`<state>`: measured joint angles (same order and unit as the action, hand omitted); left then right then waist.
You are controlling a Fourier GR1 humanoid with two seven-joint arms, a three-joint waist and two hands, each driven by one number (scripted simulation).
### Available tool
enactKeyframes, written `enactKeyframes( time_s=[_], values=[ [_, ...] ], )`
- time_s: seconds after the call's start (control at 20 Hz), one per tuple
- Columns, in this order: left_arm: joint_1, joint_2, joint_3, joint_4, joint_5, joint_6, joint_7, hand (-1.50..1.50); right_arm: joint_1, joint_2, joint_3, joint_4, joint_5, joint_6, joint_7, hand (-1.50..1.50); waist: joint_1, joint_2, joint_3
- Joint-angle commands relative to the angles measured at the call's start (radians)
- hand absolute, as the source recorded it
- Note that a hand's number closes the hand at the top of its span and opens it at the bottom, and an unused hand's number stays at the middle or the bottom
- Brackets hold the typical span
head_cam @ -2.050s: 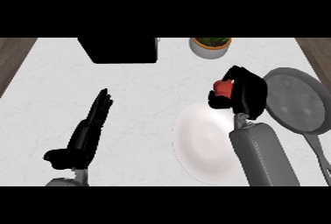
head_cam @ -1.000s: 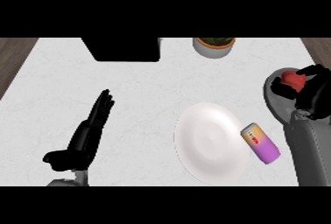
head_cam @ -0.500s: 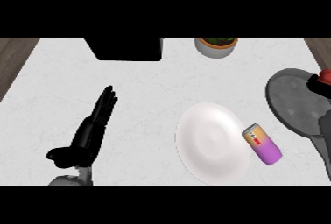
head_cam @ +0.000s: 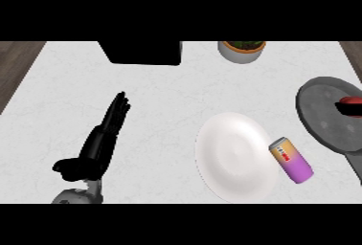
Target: Pick the bell pepper from the plate and place it in the pan
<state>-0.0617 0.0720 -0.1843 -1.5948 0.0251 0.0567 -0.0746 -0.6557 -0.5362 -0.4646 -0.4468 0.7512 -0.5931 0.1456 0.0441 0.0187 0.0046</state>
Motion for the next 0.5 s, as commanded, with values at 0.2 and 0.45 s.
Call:
enactKeyframes(
  time_s=[0.2, 0.45],
  values=[
    [0.007, -0.011, -0.005, 0.012, 0.0, -0.009, -0.028, 0.0, -0.057, -0.035, -0.1, 0.151, -0.129, 0.134, -0.23, -1.5, 0.011, 0.005, 0.002],
    [0.037, -0.014, -0.023, -0.002, -0.006, -0.012, -0.024, 0.0, -0.032, 0.0, -0.229, 0.081, -0.267, 0.021, -0.426, -1.5, -0.003, 0.0, 0.003]
  ],
)
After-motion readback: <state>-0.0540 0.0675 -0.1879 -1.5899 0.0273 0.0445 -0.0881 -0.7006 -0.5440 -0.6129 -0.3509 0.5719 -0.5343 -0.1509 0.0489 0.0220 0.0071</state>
